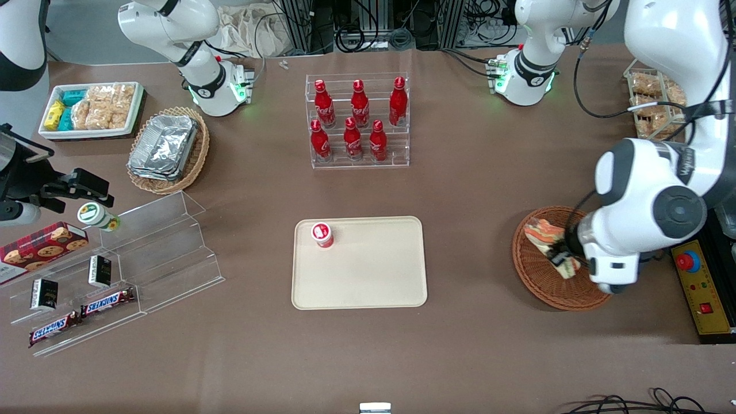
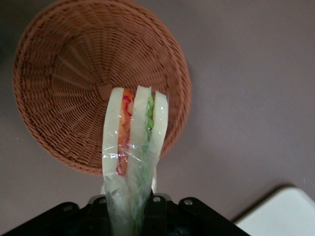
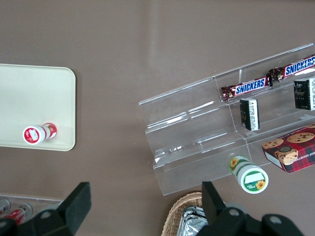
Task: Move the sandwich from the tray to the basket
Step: 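Lift the sandwich and carry it with the left gripper over the wicker basket, then lower the sandwich into the basket and open the left gripper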
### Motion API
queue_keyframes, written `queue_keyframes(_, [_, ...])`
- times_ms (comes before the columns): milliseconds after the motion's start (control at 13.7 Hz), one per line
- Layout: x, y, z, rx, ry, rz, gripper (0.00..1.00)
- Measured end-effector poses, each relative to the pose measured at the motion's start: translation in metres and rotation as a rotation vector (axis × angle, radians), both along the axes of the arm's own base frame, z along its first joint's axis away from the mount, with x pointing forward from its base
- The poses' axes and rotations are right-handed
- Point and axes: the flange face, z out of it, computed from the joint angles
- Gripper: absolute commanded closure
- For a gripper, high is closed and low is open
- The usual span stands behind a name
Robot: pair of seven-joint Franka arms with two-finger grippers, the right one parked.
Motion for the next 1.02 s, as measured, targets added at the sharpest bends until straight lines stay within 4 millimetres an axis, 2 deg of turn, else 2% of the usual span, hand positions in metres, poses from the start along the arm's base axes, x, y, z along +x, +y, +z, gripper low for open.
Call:
queue_keyframes(146, [0.001,0.031,-0.025,-0.005,-0.041,0.080,0.84])
queue_keyframes(293, [-0.003,0.047,-0.055,-0.010,-0.057,0.130,0.84])
queue_keyframes(659, [-0.010,0.056,-0.113,-0.024,-0.079,0.211,0.81])
queue_keyframes(732, [-0.011,0.058,-0.121,-0.025,-0.076,0.216,0.77])
queue_keyframes(805, [-0.013,0.062,-0.127,-0.025,-0.070,0.222,0.69])
queue_keyframes(951, [-0.013,0.076,-0.134,-0.013,-0.066,0.231,0.57])
queue_keyframes(1024, [-0.015,0.084,-0.137,-0.003,-0.063,0.233,0.46])
